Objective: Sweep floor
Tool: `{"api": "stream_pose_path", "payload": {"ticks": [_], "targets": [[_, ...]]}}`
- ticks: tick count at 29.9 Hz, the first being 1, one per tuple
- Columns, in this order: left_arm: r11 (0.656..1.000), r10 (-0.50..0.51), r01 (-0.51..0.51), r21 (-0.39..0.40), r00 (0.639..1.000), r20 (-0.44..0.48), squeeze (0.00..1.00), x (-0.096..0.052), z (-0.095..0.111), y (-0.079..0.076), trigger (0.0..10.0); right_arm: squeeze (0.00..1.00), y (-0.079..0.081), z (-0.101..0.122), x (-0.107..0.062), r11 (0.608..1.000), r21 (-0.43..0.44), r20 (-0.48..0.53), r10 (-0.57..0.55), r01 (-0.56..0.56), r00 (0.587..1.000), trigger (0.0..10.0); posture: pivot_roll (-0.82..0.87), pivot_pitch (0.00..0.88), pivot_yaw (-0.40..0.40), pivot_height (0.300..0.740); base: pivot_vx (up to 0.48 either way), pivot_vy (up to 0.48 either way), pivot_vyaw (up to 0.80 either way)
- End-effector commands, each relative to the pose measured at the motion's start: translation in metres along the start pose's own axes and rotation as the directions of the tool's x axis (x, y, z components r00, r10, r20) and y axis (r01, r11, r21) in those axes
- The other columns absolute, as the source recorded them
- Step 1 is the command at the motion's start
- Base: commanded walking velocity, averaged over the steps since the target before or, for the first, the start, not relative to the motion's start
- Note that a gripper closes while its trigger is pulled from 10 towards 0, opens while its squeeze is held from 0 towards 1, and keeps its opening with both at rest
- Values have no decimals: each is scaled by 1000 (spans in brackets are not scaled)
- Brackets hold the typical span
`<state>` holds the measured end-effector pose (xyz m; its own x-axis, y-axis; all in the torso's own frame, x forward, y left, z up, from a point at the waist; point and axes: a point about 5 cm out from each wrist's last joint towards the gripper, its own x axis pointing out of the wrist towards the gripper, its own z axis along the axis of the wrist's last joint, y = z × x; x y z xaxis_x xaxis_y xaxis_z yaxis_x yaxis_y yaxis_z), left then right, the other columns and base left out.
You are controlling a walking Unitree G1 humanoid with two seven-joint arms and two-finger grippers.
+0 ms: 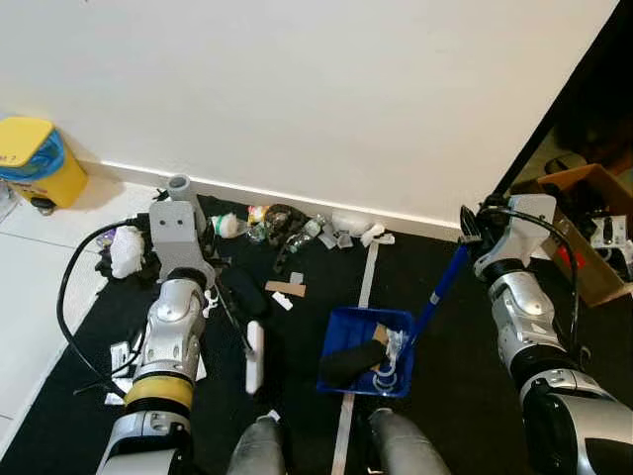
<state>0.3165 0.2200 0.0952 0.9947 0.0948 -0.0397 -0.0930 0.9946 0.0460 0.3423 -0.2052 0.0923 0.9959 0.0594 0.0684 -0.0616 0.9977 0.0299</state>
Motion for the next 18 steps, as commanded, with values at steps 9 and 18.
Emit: {"api": "stream_pose_path", "payload": {"ticks": [9,18], "targets": [[999,19,-19,-44,1000,6,0,1,-2,-5,10000,0,0,2,3,1000,1,-1,-7,7,1000,10000,17,91,-23,740,0,-299,0],[998,19,-19,-52,1000,6,0,3,-1,-6,10000,0,-1,0,2,1000,4,-19,-15,15,1000,10000,16,91,-22,740,0,-422,0]]}}
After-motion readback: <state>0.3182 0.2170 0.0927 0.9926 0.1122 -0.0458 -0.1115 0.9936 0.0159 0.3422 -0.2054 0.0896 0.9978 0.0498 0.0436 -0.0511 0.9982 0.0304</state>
